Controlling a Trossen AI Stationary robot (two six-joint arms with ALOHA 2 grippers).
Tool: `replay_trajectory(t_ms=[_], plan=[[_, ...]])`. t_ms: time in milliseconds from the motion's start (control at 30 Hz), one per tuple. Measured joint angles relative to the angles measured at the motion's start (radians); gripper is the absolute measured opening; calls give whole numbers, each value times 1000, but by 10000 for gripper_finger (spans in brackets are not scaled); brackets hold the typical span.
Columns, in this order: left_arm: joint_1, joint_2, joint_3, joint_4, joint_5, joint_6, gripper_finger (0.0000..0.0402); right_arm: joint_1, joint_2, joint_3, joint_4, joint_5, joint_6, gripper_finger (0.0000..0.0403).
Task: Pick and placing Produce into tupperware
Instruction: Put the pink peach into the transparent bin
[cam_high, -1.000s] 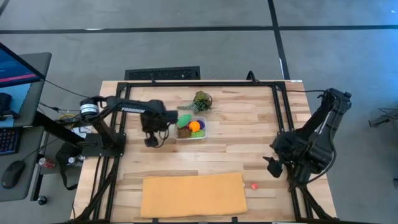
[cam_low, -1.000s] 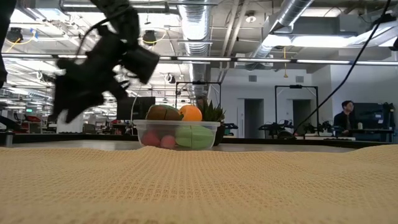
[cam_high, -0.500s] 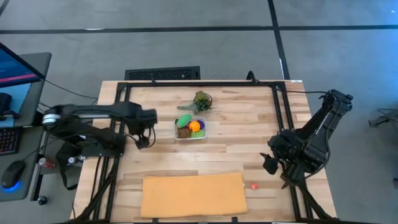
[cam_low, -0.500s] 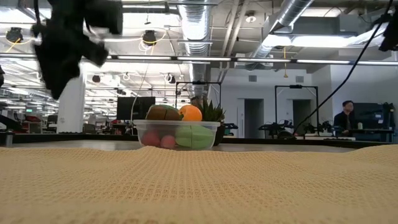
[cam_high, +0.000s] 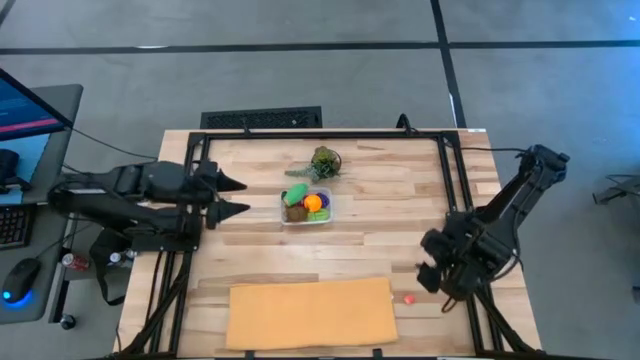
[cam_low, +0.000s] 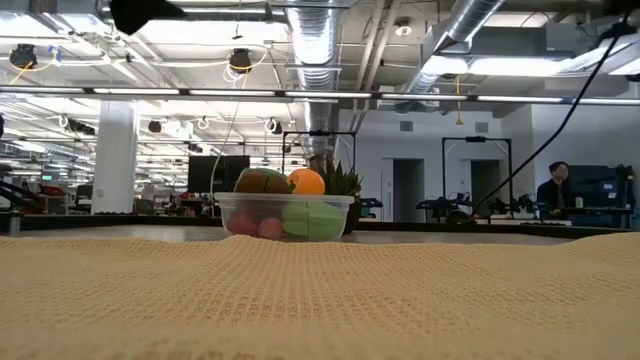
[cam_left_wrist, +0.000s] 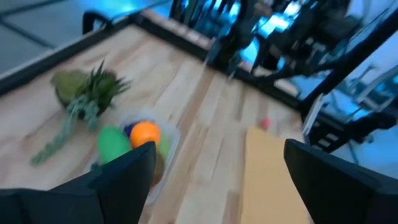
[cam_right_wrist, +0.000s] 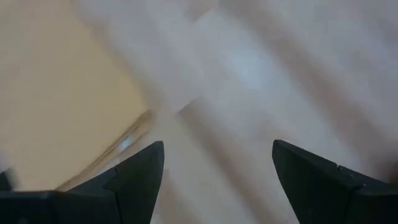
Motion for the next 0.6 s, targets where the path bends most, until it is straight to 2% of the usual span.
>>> replay_trajectory(t_ms=[67, 267, 500, 600], plan=[[-42, -8, 0, 28, -36, 0, 343, 22, 0, -25, 84, -33, 0, 291], [-116, 17, -3, 20, -120, -1, 343, 71, 2, -68, 276, -33, 33, 291], [-123, 59, -25, 25, -125, -22, 343, 107, 62, -85, 339, -39, -8, 291], [-123, 87, -25, 4, -86, -51, 343, 116, 117, -85, 339, -42, -8, 291]])
